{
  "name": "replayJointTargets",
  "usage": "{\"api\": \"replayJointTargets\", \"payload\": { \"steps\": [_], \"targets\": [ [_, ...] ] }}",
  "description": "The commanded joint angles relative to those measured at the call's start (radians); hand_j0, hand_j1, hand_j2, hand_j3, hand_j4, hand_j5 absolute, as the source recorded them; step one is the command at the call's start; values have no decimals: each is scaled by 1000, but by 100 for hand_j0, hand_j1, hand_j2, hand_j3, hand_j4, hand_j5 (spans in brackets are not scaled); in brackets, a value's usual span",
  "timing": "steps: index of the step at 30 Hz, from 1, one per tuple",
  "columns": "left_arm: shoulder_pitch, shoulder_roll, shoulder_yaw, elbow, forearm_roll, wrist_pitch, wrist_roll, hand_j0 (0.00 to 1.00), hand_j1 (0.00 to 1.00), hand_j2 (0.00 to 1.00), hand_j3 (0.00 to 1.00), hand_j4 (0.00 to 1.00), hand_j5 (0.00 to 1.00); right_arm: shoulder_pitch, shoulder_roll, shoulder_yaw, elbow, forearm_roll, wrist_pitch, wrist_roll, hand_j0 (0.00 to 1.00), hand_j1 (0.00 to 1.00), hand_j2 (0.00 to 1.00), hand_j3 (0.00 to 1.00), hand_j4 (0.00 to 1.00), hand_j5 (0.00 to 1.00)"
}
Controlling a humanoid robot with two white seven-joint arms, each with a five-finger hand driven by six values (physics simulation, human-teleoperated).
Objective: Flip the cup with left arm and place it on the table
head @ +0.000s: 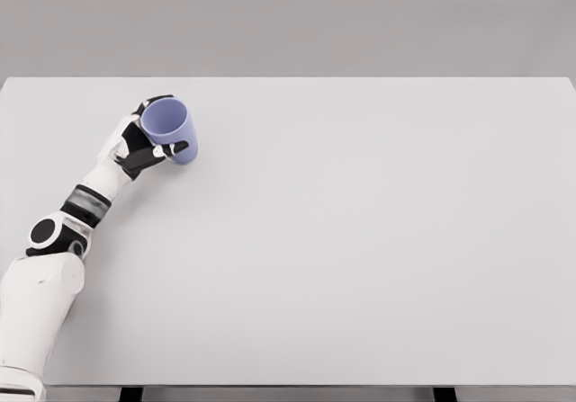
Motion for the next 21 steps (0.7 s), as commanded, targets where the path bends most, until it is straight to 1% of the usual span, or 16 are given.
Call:
{"api": "replayJointTargets", "payload": {
  "steps": [1, 4, 7, 9, 10, 11, 16, 19, 21],
  "targets": [
    [0, 2, 3, -2, 14, 47, 0, 55, 55, 55, 55, 55, 55, 0, 0, 0, 0, 0, 0, 0, 100, 100, 100, 100, 100, 100],
    [-3, 5, 9, -2, 14, 83, 0, 56, 56, 56, 56, 56, 56, 0, 0, 0, 0, 0, 0, 0, 100, 100, 100, 100, 100, 100],
    [-2, 4, 7, -8, 11, 83, 0, 59, 59, 59, 59, 59, 59, 0, 0, 0, 0, 0, 0, 0, 100, 100, 100, 100, 100, 100],
    [0, 4, 6, -10, 4, 73, 0, 69, 69, 69, 69, 69, 69, 0, 0, -1, 0, 0, 0, 0, 100, 100, 100, 100, 100, 100],
    [0, 4, 6, -11, 2, 70, 0, 72, 72, 72, 72, 72, 72, 0, 0, 0, 0, 0, 1, 0, 100, 100, 100, 100, 100, 100],
    [0, 4, 6, -11, 1, 70, 0, 78, 78, 78, 78, 78, 78, 0, 0, -1, 0, 0, 0, 0, 100, 100, 100, 100, 100, 100],
    [2, 4, 6, -14, 1, 67, 0, 87, 87, 87, 87, 87, 87, -2, 0, 0, 0, 0, 0, 0, 100, 100, 100, 100, 100, 100],
    [2, 4, 7, -21, -1, 67, 0, 88, 88, 88, 88, 88, 88, 0, 0, 0, 0, 0, 0, 0, 100, 100, 100, 100, 100, 100],
    [2, 4, 7, -22, -1, 66, 0, 93, 93, 93, 93, 93, 93, 0, 0, 0, 0, 0, 0, 0, 100, 100, 100, 100, 100, 100]
  ]
}}
